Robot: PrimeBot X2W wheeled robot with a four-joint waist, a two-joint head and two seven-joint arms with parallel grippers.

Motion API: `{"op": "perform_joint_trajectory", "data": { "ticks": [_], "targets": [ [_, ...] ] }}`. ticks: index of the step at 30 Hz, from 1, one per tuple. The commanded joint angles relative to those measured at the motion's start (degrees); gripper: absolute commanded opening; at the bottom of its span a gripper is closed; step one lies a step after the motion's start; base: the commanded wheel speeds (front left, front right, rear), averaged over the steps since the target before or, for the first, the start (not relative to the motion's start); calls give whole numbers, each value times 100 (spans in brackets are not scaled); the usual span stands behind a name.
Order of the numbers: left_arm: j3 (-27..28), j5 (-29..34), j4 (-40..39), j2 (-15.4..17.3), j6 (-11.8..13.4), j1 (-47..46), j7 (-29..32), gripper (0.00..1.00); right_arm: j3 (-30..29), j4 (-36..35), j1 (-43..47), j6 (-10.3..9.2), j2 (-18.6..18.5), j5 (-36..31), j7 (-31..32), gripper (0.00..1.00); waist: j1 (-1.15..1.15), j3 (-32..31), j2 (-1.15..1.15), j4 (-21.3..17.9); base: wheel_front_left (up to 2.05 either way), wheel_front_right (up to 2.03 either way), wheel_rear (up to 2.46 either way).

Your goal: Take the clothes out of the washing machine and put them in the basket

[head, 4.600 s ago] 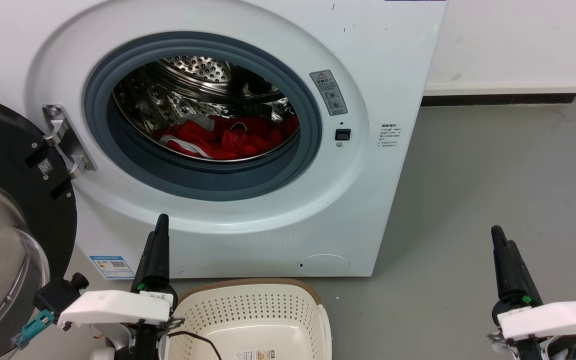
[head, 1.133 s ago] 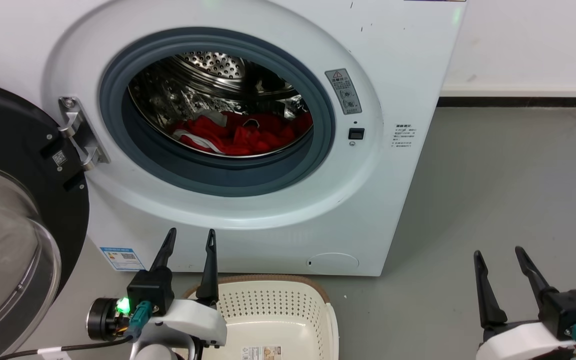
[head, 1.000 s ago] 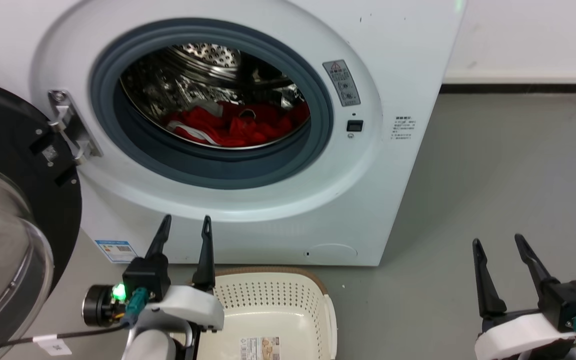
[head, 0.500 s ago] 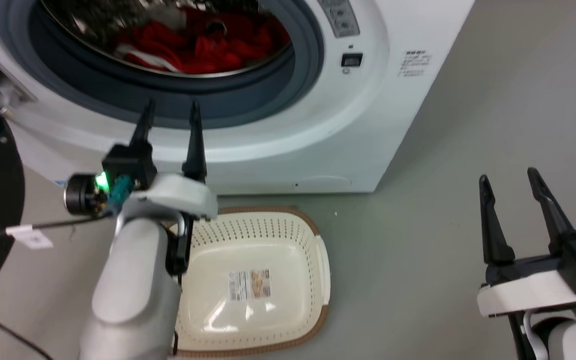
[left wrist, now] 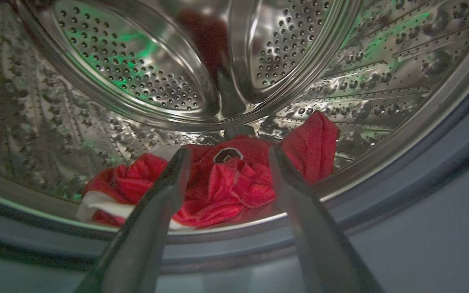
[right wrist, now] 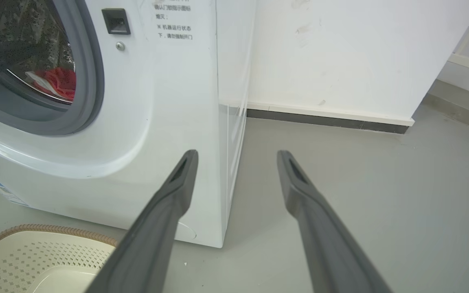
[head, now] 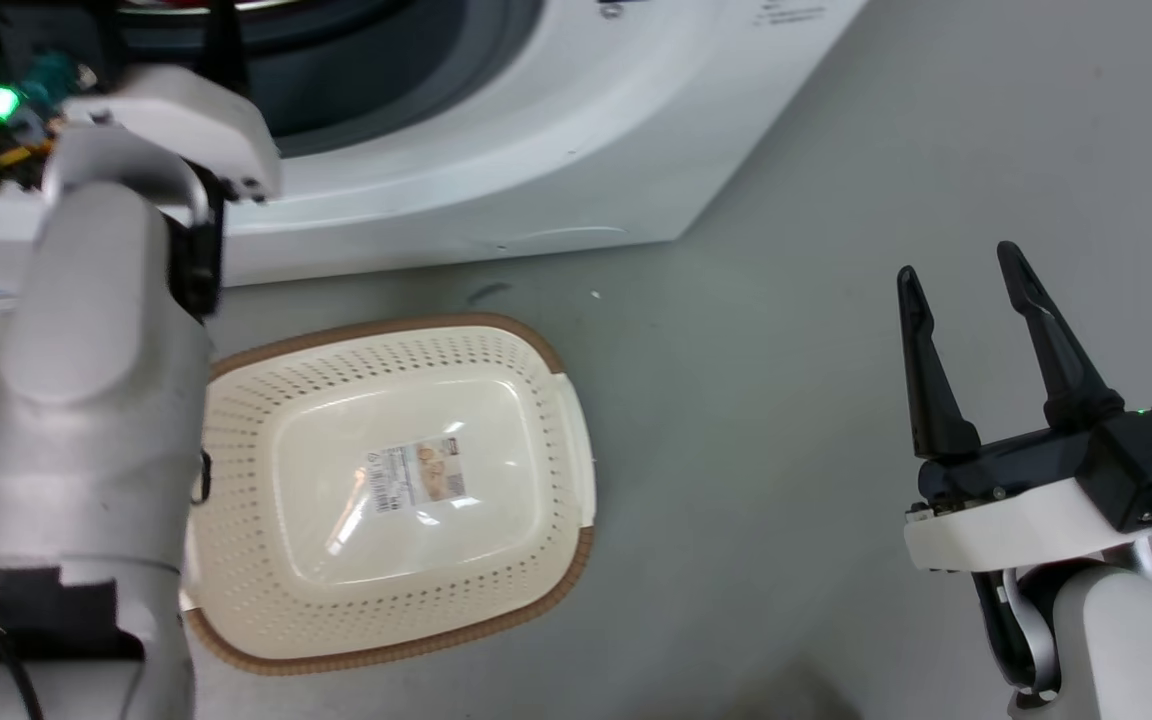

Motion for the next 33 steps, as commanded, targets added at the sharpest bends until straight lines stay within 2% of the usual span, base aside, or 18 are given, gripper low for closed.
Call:
{"op": "perform_joint_trajectory", "data": {
  "ticks": [1,9,17,28,33],
  "targets": [
    [-12,47,72,58,-27,-178,51,100,9,44,-87,-6,9,37,-35,100,-1,288,0,-315,0,0,0],
    [-114,214,790,667,-133,-1381,670,100,209,299,-313,-6,11,282,-231,100,-1,689,0,-801,0,0,0],
    [-287,405,1330,1142,-207,-2215,1438,100,455,540,-417,-6,10,526,-391,100,-1,966,0,-1177,0,0,0],
    [-475,566,1766,1754,-247,-2687,2622,100,806,771,-520,-6,10,768,-514,100,-1,1268,0,-1582,0,0,0],
    [-514,539,1909,1908,-301,-2693,3254,100,877,866,-545,-6,11,864,-536,100,-1,1341,0,-1668,0,0,0]
  ]
}}
